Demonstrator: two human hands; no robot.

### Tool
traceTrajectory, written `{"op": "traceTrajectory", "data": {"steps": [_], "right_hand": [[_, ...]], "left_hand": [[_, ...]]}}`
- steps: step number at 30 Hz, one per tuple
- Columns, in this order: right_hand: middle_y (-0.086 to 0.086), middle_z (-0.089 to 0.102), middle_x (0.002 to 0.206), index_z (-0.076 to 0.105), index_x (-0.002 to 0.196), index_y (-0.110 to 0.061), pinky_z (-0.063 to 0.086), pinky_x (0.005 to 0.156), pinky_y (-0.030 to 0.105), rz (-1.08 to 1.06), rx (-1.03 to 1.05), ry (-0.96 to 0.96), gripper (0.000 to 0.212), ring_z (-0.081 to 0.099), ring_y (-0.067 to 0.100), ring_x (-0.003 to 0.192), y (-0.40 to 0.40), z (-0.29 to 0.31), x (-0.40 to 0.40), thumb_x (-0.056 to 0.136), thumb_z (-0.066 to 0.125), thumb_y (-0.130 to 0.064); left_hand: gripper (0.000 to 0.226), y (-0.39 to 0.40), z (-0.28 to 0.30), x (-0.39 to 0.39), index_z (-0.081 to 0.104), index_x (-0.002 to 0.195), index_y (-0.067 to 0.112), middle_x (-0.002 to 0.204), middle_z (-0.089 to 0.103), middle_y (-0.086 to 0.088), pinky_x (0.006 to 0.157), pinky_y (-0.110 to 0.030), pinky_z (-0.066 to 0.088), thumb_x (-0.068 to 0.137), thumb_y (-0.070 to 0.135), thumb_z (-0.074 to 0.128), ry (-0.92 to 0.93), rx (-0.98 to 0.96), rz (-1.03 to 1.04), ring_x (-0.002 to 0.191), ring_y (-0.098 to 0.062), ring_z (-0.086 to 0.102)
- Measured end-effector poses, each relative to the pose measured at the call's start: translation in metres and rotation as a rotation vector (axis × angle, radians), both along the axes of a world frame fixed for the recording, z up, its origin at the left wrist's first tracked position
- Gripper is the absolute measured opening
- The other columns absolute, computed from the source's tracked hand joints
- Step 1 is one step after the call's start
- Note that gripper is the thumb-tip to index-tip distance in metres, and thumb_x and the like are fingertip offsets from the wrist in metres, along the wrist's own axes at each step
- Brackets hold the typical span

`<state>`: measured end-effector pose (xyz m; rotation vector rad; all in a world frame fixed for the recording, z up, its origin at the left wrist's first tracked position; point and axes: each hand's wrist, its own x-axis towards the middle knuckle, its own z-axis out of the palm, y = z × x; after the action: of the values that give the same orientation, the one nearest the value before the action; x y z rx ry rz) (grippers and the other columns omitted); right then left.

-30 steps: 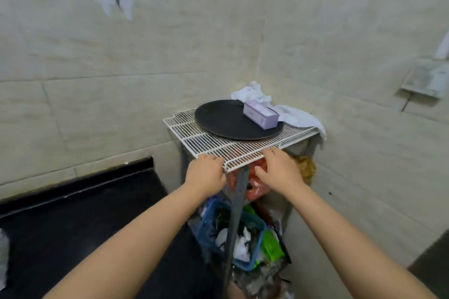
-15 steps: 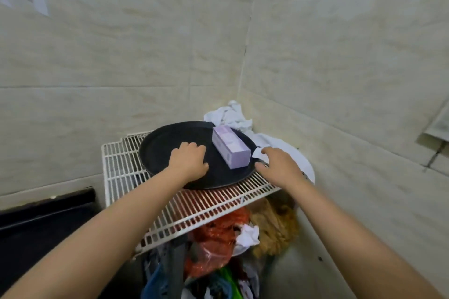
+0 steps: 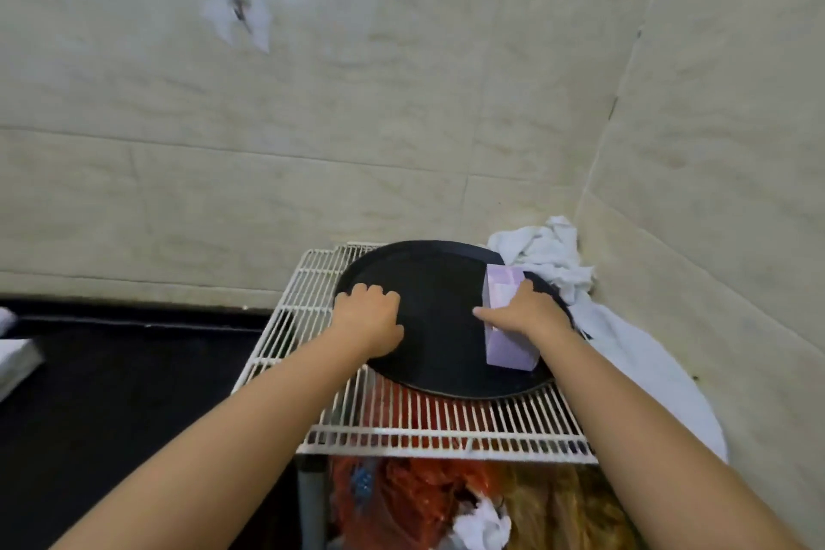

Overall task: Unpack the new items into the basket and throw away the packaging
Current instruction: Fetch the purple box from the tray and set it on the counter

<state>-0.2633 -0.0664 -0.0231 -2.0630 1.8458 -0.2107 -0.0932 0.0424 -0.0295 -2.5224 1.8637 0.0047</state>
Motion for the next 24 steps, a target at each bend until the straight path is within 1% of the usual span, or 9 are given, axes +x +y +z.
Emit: {"op": "traceTrajectory", "data": {"steps": [2, 5, 7, 10, 12, 15, 17, 19, 24], "right_hand": [[0.018, 0.047, 0.130, 0.025, 0.136, -0.012, 0.045, 0.078, 0.036, -0.016, 0.016, -0.069, 0.081, 0.051, 0.034, 0.115, -0.001, -0.005, 0.006, 0.073, 0.064, -0.044], [0.018, 0.051, 0.126, 0.032, 0.132, -0.007, 0.040, 0.072, 0.033, 0.070, -0.009, -0.052, 0.065, 0.054, 0.034, 0.110, -0.001, 0.004, 0.012, 0.078, 0.059, -0.032], [0.019, 0.052, 0.128, 0.035, 0.131, -0.003, 0.038, 0.072, 0.030, 0.195, -0.031, -0.056, 0.062, 0.054, 0.034, 0.109, 0.003, 0.020, 0.023, 0.080, 0.057, -0.029], [0.019, 0.057, 0.120, 0.044, 0.124, -0.005, 0.037, 0.067, 0.029, 0.390, -0.115, -0.119, 0.054, 0.052, 0.030, 0.088, 0.026, 0.041, 0.053, 0.077, 0.059, -0.028], [0.018, 0.058, 0.116, 0.045, 0.122, -0.008, 0.035, 0.064, 0.029, 0.523, -0.188, -0.121, 0.053, 0.049, 0.029, 0.081, 0.052, 0.047, 0.081, 0.077, 0.061, -0.030], [0.018, 0.059, 0.116, 0.047, 0.121, -0.009, 0.037, 0.063, 0.029, 0.723, -0.273, -0.093, 0.052, 0.056, 0.032, 0.088, 0.101, 0.048, 0.126, 0.076, 0.060, -0.031], [0.020, 0.058, 0.119, 0.046, 0.122, -0.009, 0.043, 0.070, 0.033, 0.826, -0.307, -0.088, 0.053, 0.058, 0.035, 0.100, 0.134, 0.042, 0.158, 0.076, 0.061, -0.031], [0.020, 0.057, 0.122, 0.045, 0.123, -0.010, 0.045, 0.076, 0.034, 0.906, -0.293, -0.093, 0.054, 0.057, 0.037, 0.106, 0.169, 0.032, 0.195, 0.076, 0.061, -0.030], [0.014, 0.055, 0.124, 0.042, 0.125, -0.011, 0.037, 0.069, 0.030, 1.030, -0.204, -0.104, 0.054, 0.055, 0.034, 0.108, 0.256, 0.007, 0.287, 0.077, 0.059, -0.031]], "left_hand": [[0.041, 0.011, 0.000, -0.002, 0.044, 0.125, 0.011, 0.132, 0.048, -0.014, 0.101, -0.046, 0.039, 0.093, 0.037, 0.044, 0.004, -0.022, 0.055, 0.125, -0.032, 0.041], [0.040, 0.030, -0.002, -0.004, 0.048, 0.120, 0.010, 0.128, 0.052, -0.013, 0.097, -0.044, 0.042, 0.091, 0.038, 0.046, 0.023, -0.081, 0.159, 0.121, -0.031, 0.046], [0.041, 0.048, -0.006, 0.004, 0.048, 0.121, 0.010, 0.128, 0.053, -0.013, 0.096, -0.044, 0.043, 0.091, 0.038, 0.046, 0.059, -0.129, 0.257, 0.121, -0.032, 0.047], [0.044, 0.083, -0.013, 0.028, 0.048, 0.123, 0.010, 0.127, 0.053, -0.013, 0.092, -0.043, 0.044, 0.090, 0.040, 0.047, 0.103, -0.140, 0.395, 0.118, -0.032, 0.048], [0.047, 0.114, -0.016, 0.047, 0.048, 0.125, 0.010, 0.126, 0.053, -0.013, 0.090, -0.043, 0.045, 0.090, 0.042, 0.047, 0.141, -0.103, 0.477, 0.117, -0.031, 0.048], [0.046, 0.167, -0.022, 0.080, 0.047, 0.125, 0.010, 0.127, 0.052, -0.012, 0.091, -0.042, 0.044, 0.091, 0.041, 0.047, 0.114, -0.055, 0.627, 0.119, -0.031, 0.046], [0.042, 0.205, -0.027, 0.101, 0.048, 0.120, 0.010, 0.127, 0.051, -0.012, 0.092, -0.041, 0.043, 0.091, 0.040, 0.048, 0.099, -0.010, 0.745, 0.119, -0.031, 0.046], [0.040, 0.245, -0.033, 0.123, 0.048, 0.118, 0.011, 0.127, 0.050, -0.011, 0.093, -0.041, 0.043, 0.091, 0.039, 0.048, 0.107, 0.024, 0.836, 0.120, -0.030, 0.045], [0.040, 0.338, -0.038, 0.184, 0.048, 0.120, 0.012, 0.127, 0.050, -0.010, 0.093, -0.041, 0.043, 0.089, 0.037, 0.048, 0.095, 0.000, 0.908, 0.121, -0.029, 0.044]]}}
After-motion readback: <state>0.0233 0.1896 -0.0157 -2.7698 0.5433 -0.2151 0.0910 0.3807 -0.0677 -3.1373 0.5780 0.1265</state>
